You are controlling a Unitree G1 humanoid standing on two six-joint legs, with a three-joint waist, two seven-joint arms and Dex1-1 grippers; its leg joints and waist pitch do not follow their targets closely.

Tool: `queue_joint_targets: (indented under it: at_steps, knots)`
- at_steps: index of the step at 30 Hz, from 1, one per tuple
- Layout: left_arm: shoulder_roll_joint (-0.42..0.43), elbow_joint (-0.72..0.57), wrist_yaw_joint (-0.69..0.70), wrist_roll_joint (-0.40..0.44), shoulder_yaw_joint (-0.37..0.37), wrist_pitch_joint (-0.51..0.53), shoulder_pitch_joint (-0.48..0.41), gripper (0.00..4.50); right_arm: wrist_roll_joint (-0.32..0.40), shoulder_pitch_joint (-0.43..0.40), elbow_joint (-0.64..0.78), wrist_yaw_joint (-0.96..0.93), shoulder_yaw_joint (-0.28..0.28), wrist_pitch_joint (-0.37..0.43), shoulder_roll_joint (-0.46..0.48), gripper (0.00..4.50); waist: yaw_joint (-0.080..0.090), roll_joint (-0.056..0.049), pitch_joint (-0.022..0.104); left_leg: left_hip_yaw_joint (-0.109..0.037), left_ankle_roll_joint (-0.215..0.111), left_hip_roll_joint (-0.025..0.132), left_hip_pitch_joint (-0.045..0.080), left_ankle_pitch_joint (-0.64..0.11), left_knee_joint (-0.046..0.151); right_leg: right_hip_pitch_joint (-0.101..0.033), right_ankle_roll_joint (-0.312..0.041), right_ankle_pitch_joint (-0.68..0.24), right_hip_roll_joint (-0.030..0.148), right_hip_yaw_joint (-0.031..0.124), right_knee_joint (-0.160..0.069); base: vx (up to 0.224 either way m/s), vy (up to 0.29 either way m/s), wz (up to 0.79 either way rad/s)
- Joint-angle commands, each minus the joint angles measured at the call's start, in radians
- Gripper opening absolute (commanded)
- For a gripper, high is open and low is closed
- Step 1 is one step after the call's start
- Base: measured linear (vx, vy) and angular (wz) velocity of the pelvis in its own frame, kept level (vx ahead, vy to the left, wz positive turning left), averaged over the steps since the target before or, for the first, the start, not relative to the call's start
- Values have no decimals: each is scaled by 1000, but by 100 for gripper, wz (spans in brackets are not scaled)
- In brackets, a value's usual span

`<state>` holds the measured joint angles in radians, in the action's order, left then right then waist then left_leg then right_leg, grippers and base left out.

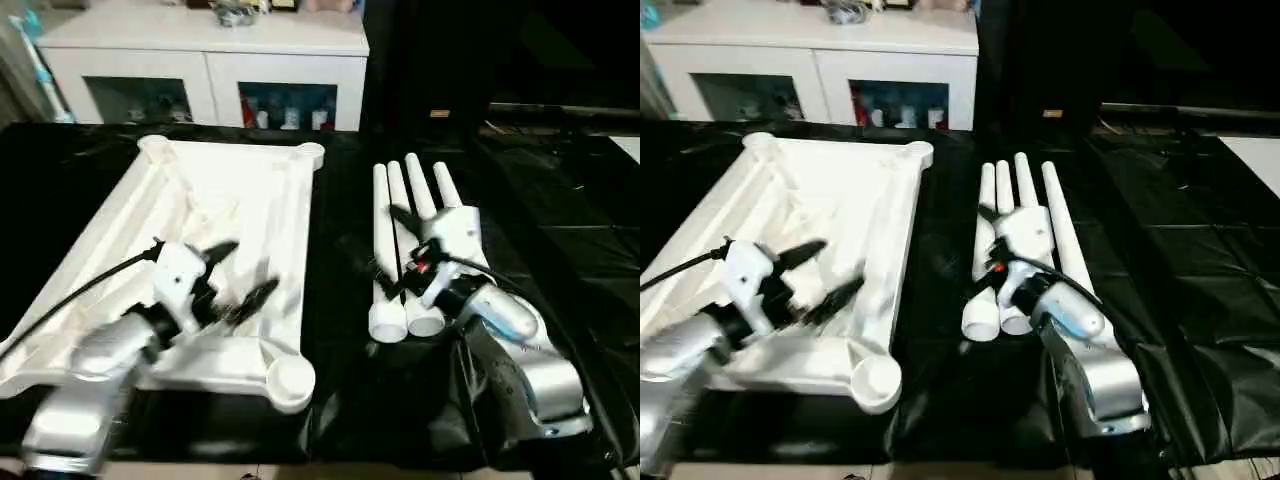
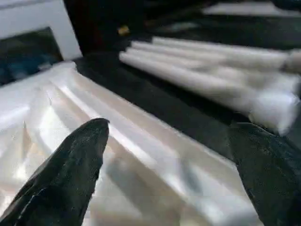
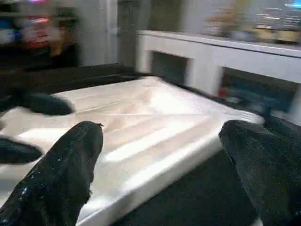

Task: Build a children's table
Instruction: Rotate table base

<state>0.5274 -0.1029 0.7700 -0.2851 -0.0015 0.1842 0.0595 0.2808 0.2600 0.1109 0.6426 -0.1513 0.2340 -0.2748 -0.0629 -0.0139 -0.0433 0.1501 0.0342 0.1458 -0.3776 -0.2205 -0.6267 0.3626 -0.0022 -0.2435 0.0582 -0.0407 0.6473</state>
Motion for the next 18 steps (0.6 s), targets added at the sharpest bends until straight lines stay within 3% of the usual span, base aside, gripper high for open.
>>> queue_joint_targets:
  at_steps: [1,3,5,8,9,11,13,15,18]
  knots:
    - [78,10,98,0,-30,51,-8,450,27,37,-24,111,-2,-4,-51,443,-3,16,34,-31,17,80,21,-295,105,-20,-173,-276,93,57,-97,0,0,0]
    - [153,11,167,24,-55,54,-24,450,33,48,-49,181,-9,-10,-84,443,-13,7,33,-29,9,82,21,-256,108,-14,-169,-288,97,58,-96,0,0,0]
    - [208,-7,216,32,-66,61,-41,450,22,56,-71,224,-21,-21,-112,443,-17,7,32,-30,22,85,21,-278,114,-11,-173,-279,95,55,-95,0,0,0]
    - [292,-43,284,47,-90,89,-73,450,11,60,-89,284,-37,-42,-150,443,-25,9,36,-27,21,86,24,-258,114,-10,-189,-187,92,54,-86,0,0,0]
    - [311,-53,299,53,-96,92,-82,450,13,59,-88,295,-38,-46,-159,443,-29,3,39,-24,14,85,26,-233,110,-9,-199,-139,92,55,-83,0,0,0]
    - [334,-61,314,59,-110,102,-87,450,16,58,-92,312,-41,-59,-173,443,-29,8,41,-23,7,86,23,-212,110,-14,-209,-92,91,54,-80,0,0,0]
    - [347,-46,325,82,-127,87,-79,450,10,56,-90,332,-53,-60,-187,443,-31,23,41,-18,-18,84,20,-166,106,-18,-219,-47,91,53,-76,0,0,0]
    - [352,-37,336,88,-134,86,-69,413,11,49,-84,366,-59,-63,-198,450,-32,12,42,-17,-23,85,22,-161,104,-16,-225,-42,92,52,-76,0,0,0]
    - [358,-38,350,75,-143,110,-52,393,31,36,-70,435,-74,-64,-224,450,-34,13,40,-16,-16,86,24,-191,105,-16,-236,-66,92,52,-77,0,0,0]
